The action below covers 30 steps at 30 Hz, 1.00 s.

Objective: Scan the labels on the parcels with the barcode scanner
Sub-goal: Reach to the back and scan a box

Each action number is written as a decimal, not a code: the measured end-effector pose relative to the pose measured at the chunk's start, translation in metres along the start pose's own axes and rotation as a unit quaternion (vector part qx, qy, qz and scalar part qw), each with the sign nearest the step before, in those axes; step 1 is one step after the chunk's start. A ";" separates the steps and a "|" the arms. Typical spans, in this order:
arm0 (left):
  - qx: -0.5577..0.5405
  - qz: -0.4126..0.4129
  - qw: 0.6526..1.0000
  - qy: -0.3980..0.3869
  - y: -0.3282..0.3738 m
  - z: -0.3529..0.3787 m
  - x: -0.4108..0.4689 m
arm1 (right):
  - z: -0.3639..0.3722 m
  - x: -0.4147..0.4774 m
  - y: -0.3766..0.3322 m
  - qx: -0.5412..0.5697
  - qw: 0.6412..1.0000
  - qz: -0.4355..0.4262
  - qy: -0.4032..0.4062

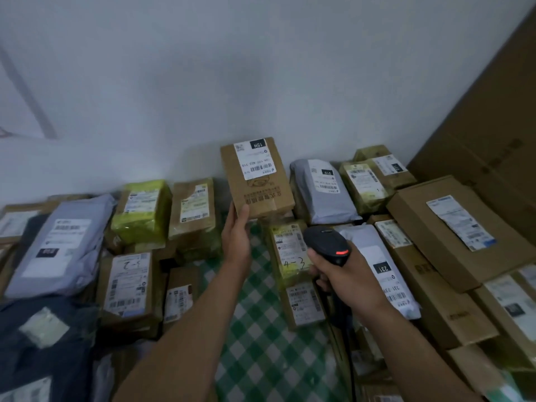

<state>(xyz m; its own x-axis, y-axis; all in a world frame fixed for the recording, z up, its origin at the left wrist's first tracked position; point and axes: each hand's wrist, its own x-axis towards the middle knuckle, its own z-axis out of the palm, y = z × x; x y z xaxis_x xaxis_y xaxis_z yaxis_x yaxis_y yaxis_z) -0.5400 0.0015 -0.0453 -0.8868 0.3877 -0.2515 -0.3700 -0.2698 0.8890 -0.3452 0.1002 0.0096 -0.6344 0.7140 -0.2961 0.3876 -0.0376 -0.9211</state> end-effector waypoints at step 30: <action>0.229 0.029 0.972 -0.045 0.054 -0.089 -0.334 | -0.006 -0.236 0.010 0.017 0.984 -0.172 0.048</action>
<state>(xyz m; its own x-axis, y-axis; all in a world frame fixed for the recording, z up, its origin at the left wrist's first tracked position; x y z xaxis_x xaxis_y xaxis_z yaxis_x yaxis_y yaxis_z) -0.2881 -0.2213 0.0523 -0.8671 0.4648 -0.1791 -0.1393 0.1190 0.9831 -0.1874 -0.0650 0.0716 -0.6576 0.7511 0.0584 0.1374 0.1957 -0.9710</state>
